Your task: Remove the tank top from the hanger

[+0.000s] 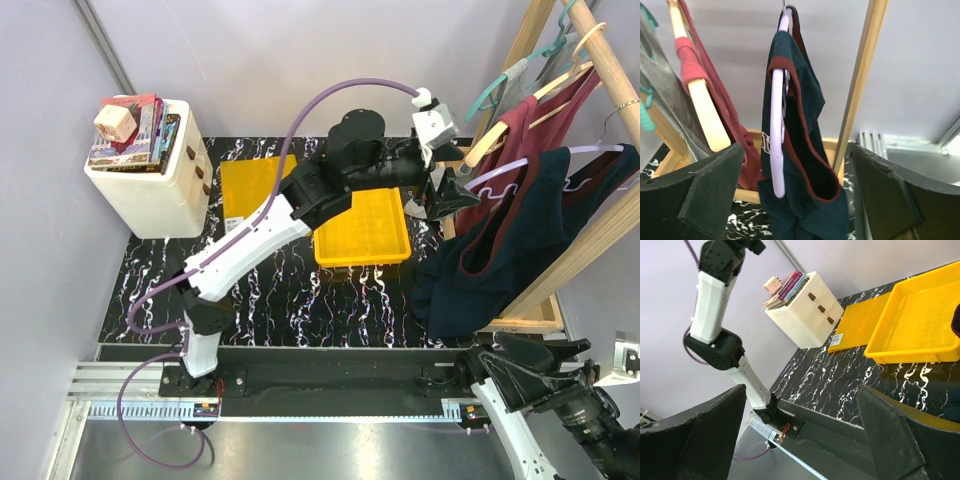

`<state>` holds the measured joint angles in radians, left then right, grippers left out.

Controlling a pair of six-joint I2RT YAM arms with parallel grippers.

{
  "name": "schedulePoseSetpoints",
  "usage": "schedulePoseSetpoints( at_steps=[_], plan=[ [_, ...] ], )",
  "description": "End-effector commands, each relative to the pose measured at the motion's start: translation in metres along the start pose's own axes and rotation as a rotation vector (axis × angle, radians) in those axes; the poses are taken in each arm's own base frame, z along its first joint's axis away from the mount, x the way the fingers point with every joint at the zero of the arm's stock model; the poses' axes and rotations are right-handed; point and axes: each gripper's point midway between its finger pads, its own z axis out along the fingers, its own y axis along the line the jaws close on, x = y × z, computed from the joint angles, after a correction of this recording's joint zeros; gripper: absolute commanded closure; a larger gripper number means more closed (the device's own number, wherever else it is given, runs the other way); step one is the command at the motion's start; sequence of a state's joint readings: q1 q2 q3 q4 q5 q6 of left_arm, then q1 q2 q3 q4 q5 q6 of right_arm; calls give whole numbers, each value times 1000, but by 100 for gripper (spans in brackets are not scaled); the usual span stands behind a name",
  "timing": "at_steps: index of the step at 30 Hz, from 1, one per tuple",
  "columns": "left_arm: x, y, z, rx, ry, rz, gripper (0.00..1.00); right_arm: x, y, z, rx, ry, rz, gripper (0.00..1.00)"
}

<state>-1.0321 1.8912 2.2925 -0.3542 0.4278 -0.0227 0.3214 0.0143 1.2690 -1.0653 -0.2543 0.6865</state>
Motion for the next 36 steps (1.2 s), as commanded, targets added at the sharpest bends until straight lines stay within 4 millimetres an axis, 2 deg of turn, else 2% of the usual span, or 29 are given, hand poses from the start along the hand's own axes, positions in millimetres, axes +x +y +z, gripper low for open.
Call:
schedulePoseSetpoints(
  at_steps=[1,7,10,17,21,22,23,25,28,29,31,36],
  plan=[
    [-30,-4,2,56,-77,116,8,-5,3,-9,0,-19,-46,0],
    [-3,20,28,25,-74,93,9,-9,9,-15,-12,-42,-61,0],
    [4,30,39,3,-92,72,15,-10,9,-16,-15,-43,-66,0],
    [16,22,61,87,-140,-22,30,-11,9,-17,-13,-48,-79,0],
    [22,14,69,123,-146,-51,51,-11,9,-19,-11,-51,-80,0],
    [24,11,72,127,-145,-52,65,-12,9,-19,-12,-54,-81,0],
    [24,10,73,124,-146,-51,74,-12,9,-19,-9,-54,-82,0],
    [26,12,75,103,-144,-56,83,-12,9,-19,-10,-52,-80,0],
    [23,13,74,83,-147,-62,87,-11,7,-19,-2,-48,-78,0],
    [20,12,73,75,-152,-71,98,-10,7,-19,0,-48,-78,0],
    [14,15,70,39,-161,-93,100,-10,6,-19,5,-46,-78,0],
    [-16,13,55,0,-208,-173,100,-12,5,-20,13,-56,-80,0]
  ],
)
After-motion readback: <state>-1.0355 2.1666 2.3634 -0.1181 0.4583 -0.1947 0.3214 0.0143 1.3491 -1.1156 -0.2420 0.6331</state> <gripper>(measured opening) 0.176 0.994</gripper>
